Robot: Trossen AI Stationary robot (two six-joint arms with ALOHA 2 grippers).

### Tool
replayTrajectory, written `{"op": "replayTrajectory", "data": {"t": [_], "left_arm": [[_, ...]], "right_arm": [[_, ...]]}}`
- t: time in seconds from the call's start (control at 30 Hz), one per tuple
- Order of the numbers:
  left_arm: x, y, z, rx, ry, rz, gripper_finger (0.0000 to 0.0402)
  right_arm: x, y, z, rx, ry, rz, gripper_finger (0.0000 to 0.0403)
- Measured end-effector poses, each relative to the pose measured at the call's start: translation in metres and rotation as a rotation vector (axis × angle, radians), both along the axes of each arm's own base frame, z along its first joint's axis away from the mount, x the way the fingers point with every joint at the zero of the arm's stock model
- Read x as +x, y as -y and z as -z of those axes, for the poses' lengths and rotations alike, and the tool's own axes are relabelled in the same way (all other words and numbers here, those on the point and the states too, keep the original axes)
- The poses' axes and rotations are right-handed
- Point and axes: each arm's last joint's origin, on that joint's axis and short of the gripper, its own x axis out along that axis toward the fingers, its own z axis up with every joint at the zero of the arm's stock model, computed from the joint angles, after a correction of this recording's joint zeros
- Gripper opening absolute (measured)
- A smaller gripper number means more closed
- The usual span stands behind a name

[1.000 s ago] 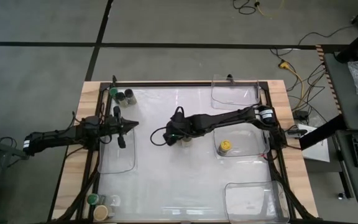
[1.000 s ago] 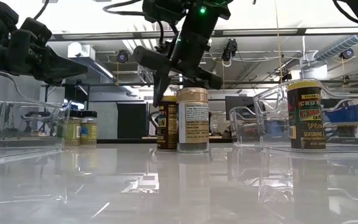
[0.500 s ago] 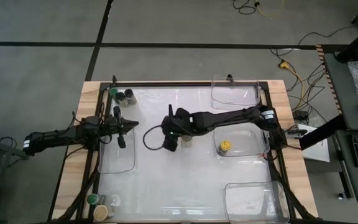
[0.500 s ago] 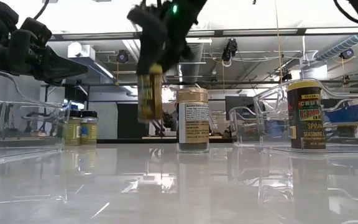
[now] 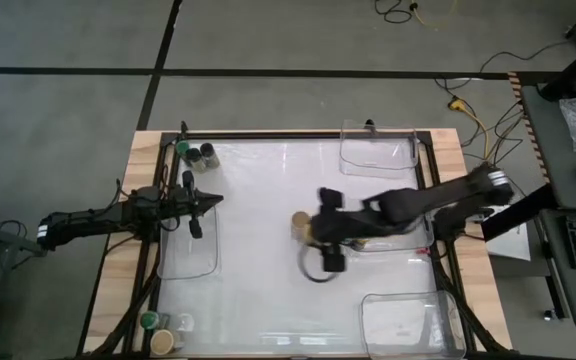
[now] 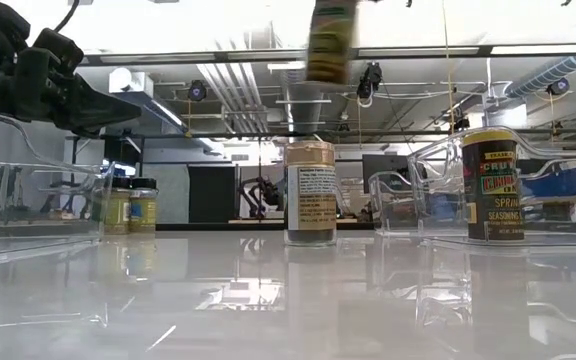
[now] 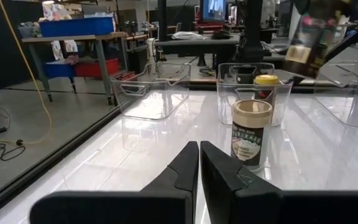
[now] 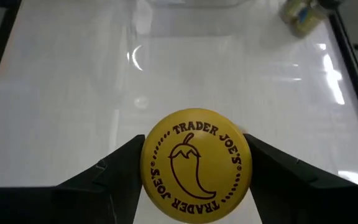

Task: Sort spices by type
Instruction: Put the yellow seasoning bottle into the middle right transparent bin

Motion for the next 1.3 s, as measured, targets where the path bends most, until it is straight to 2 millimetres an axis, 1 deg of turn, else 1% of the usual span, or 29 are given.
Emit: {"op": "replayTrajectory", "data": {"t": [0.13,0.3,0.4,0.5,0.6,0.7,0.8,0.9,1.1,1.2,1.3], "left_arm": [[0.0,0.0,0.0,0.0,0.0,0.0,0.0001],[0.0,0.0,0.0,0.0,0.0,0.0,0.0001],[0.0,0.0,0.0,0.0,0.0,0.0,0.0001],[0.0,0.0,0.0,0.0,0.0,0.0,0.0001],[0.0,0.0,0.0,0.0,0.0,0.0,0.0001],[0.0,0.0,0.0,0.0,0.0,0.0,0.0001],[0.0,0.0,0.0,0.0,0.0,0.0,0.0001],[0.0,0.0,0.0,0.0,0.0,0.0,0.0001],[0.0,0.0,0.0,0.0,0.0,0.0,0.0001],[0.0,0.0,0.0,0.0,0.0,0.0,0.0001],[0.0,0.0,0.0,0.0,0.0,0.0,0.0001]], "right_arm": [[-0.049,0.002,0.004,0.027,-0.005,0.001,0.023],[-0.107,0.015,0.007,0.065,0.025,0.001,0.0234],[-0.137,0.024,0.006,0.07,0.039,-0.009,0.0236],[-0.163,0.034,0.006,0.064,0.012,-0.03,0.023],[-0.182,0.04,0.004,0.069,-0.017,-0.066,0.0227],[-0.196,0.044,0.003,0.068,-0.045,-0.107,0.0232],[-0.203,0.047,0.006,0.06,-0.091,-0.131,0.0233],[-0.204,0.045,0.014,0.073,-0.137,-0.193,0.0228],[-0.203,0.042,0.035,0.075,-0.159,-0.328,0.0232],[-0.205,0.042,0.048,0.048,-0.181,-0.38,0.023],[-0.207,0.043,0.056,0.031,-0.172,-0.419,0.0228]]}}
